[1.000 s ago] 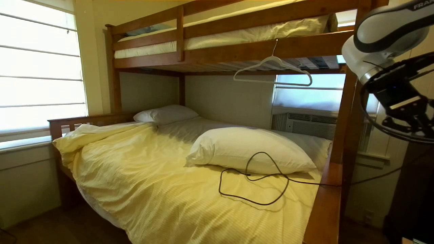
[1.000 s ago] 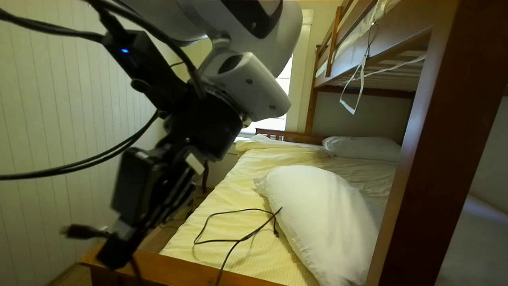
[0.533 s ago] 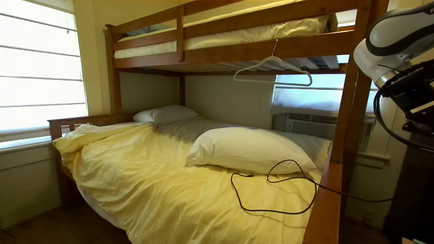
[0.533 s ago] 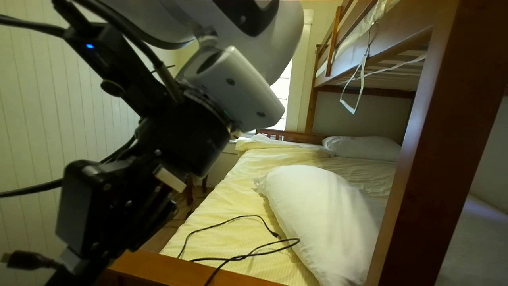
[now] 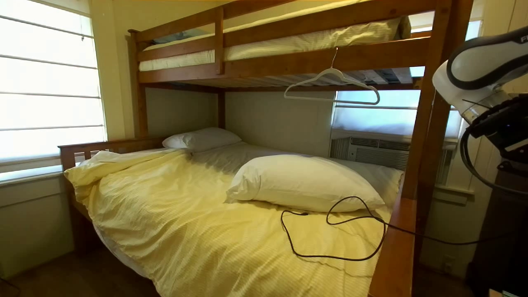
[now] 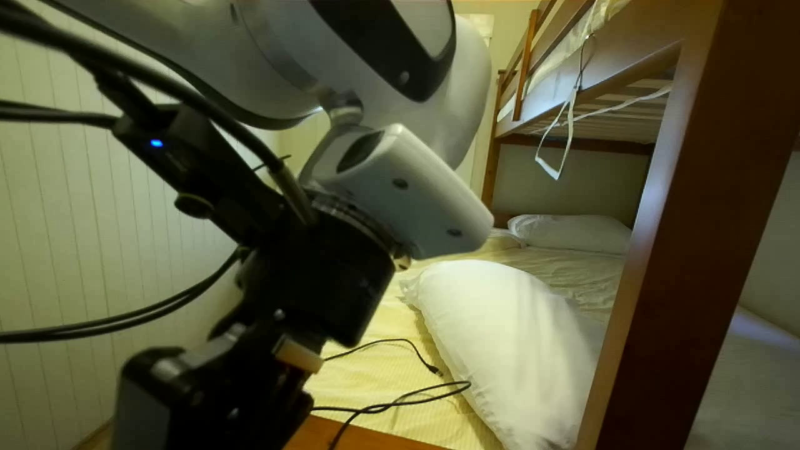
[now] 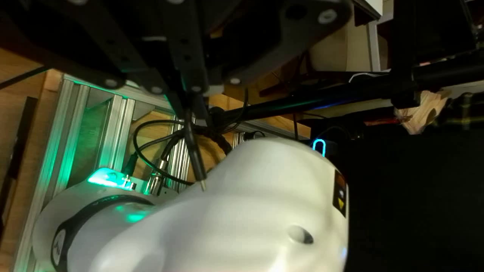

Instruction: Straighten the black cable

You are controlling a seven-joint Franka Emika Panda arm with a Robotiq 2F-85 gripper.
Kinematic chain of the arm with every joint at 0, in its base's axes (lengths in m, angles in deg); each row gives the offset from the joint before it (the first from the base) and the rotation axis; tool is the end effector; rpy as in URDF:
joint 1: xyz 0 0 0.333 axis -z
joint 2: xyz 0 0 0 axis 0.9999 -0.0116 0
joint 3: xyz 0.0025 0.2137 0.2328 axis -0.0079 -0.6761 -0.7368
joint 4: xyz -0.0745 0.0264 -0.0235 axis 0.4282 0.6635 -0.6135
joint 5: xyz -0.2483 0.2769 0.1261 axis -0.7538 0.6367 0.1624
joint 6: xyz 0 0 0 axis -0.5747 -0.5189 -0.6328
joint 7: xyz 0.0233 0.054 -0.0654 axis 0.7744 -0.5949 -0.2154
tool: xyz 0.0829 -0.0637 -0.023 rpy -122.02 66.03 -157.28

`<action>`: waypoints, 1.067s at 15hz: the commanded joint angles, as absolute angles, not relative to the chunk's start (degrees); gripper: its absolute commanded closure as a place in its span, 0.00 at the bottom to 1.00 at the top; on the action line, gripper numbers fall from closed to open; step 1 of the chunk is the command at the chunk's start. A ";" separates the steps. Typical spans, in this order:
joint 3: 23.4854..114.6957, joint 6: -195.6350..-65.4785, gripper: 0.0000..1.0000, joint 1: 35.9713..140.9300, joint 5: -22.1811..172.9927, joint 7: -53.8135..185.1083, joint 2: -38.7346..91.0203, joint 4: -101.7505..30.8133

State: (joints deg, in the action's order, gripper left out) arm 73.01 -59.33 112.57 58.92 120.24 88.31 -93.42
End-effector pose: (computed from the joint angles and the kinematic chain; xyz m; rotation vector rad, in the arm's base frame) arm 0.1665 -0.1569 0.4579 1.8585 -1.7925 -0.8505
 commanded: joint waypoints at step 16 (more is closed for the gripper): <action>73.42 -86.24 0.44 113.21 60.28 126.05 89.27 -91.28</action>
